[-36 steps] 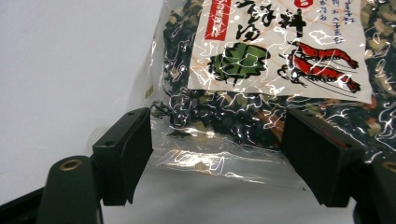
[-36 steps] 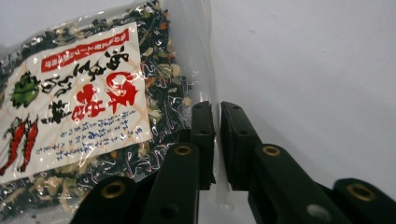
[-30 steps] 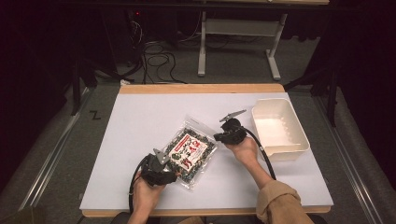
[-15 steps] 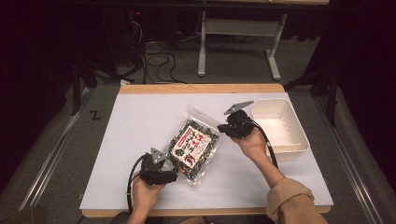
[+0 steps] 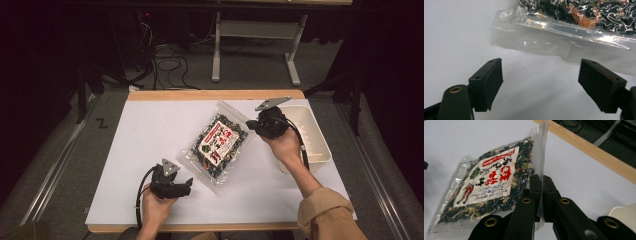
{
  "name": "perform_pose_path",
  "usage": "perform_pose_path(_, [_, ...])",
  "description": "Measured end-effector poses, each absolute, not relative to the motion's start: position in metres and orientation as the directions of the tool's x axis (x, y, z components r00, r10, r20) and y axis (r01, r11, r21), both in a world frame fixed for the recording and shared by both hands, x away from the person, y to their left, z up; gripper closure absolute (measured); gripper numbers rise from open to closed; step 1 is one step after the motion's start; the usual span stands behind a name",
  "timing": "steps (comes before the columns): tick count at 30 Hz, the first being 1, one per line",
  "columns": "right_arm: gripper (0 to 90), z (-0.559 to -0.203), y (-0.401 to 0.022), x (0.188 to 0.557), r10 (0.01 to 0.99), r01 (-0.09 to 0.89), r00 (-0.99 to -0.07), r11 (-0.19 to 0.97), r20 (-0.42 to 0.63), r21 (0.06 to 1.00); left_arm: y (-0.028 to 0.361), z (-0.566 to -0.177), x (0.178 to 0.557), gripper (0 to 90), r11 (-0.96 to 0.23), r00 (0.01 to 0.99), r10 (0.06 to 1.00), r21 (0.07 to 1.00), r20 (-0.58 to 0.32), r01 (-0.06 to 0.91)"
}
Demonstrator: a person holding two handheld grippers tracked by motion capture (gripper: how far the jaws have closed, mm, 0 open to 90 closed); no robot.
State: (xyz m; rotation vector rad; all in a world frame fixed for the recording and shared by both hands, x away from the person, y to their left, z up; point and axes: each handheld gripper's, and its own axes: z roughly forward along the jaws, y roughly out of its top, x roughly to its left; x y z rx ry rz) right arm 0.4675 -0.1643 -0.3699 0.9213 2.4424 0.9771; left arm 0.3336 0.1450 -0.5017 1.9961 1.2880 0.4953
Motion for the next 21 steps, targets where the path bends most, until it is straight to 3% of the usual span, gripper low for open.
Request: perform_pose_path(21, [90.0, -0.289, -0.168, 0.443, 0.644, 0.322, -0.755, 0.531, -0.126, 0.784, 0.141, -0.503, 0.332, 17.6, -0.276, 0.413, 0.911, 0.722, -0.015, 0.635])
